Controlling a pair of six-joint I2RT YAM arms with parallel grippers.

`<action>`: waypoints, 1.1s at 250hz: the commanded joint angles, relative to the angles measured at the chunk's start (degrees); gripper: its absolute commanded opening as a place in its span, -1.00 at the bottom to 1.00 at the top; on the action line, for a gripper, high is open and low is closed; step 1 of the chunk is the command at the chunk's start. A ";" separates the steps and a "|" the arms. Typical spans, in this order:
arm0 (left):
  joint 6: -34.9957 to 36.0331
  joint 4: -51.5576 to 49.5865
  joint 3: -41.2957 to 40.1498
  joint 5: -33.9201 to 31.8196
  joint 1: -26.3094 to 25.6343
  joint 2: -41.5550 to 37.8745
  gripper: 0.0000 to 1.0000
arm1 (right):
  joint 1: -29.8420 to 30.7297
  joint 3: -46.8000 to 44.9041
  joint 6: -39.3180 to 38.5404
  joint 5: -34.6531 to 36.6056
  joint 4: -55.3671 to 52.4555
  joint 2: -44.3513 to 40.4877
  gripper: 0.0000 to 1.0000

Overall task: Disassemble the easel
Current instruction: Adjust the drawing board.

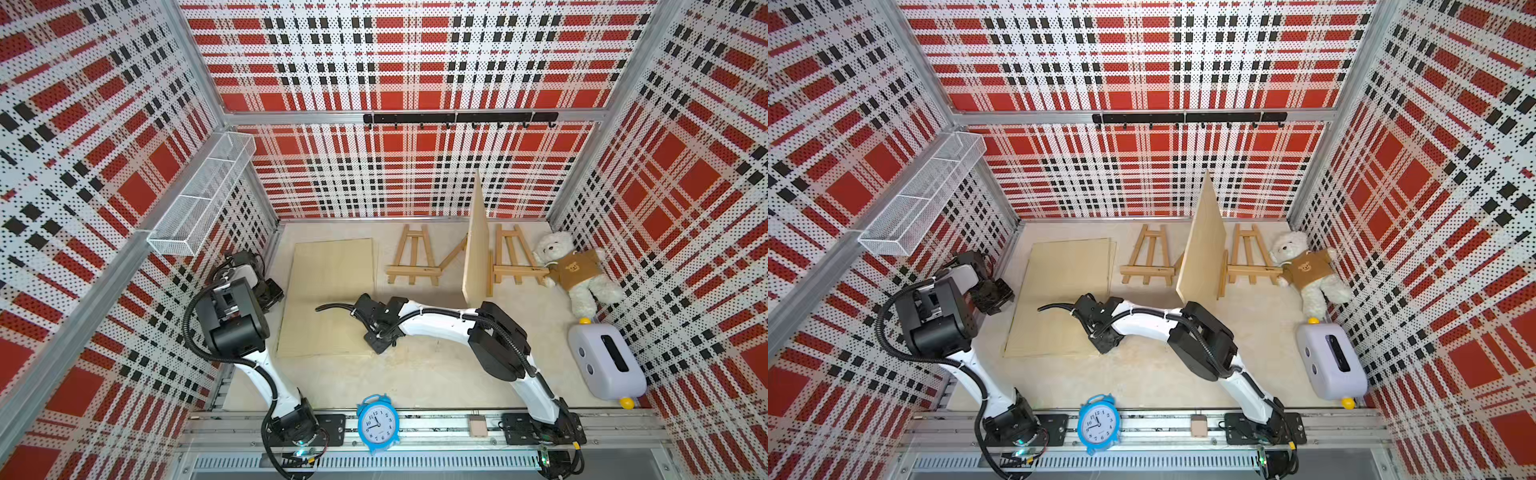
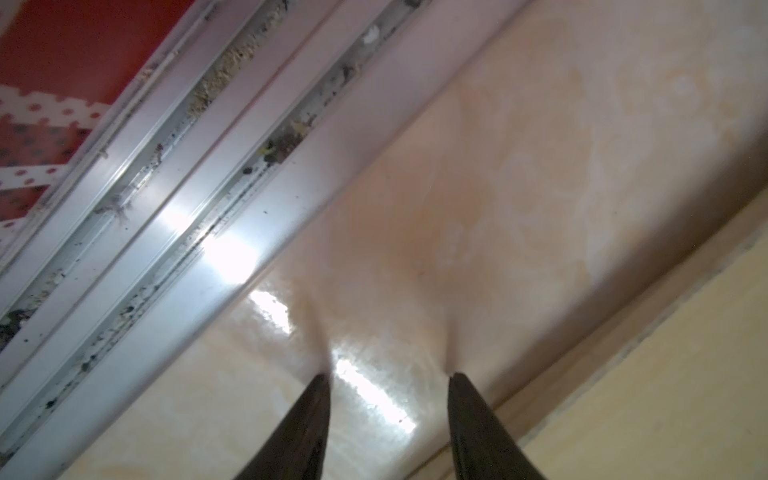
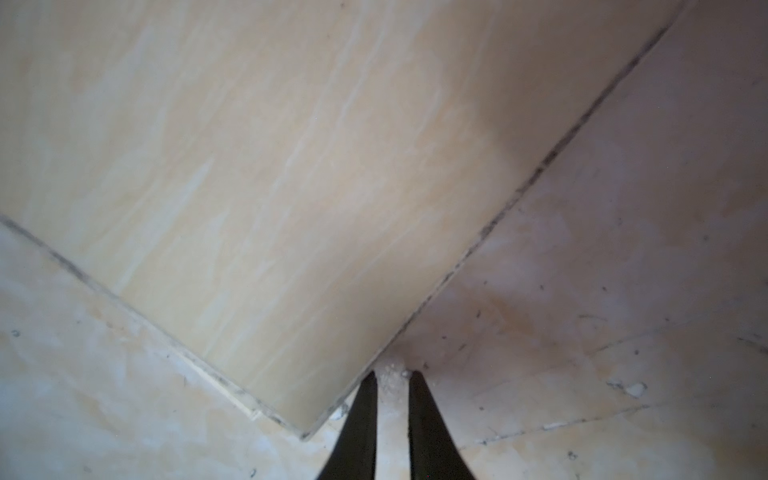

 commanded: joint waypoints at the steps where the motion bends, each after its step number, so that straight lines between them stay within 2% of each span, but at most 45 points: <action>1: 1.13 0.02 1.96 0.79 0.33 -0.12 0.00 | 1.67 2.68 0.93 -3.23 3.20 1.45 -0.66; 116: 1.59 -0.95 3.74 2.82 0.40 -0.80 0.01 | 2.39 2.60 1.07 -4.04 3.39 1.40 -0.64; 196: 1.44 0.90 4.56 1.79 0.40 -3.38 -0.02 | -0.03 -4.61 3.19 6.01 5.56 -11.36 -0.47; 235: 0.93 3.19 5.09 -1.10 -0.70 -5.21 -0.04 | -3.28 -2.95 3.90 11.91 1.80 -11.47 -0.46; 275: -0.97 7.66 3.45 -5.45 -2.80 -7.26 -0.06 | -5.68 -0.04 2.44 14.18 -0.14 -11.18 -0.46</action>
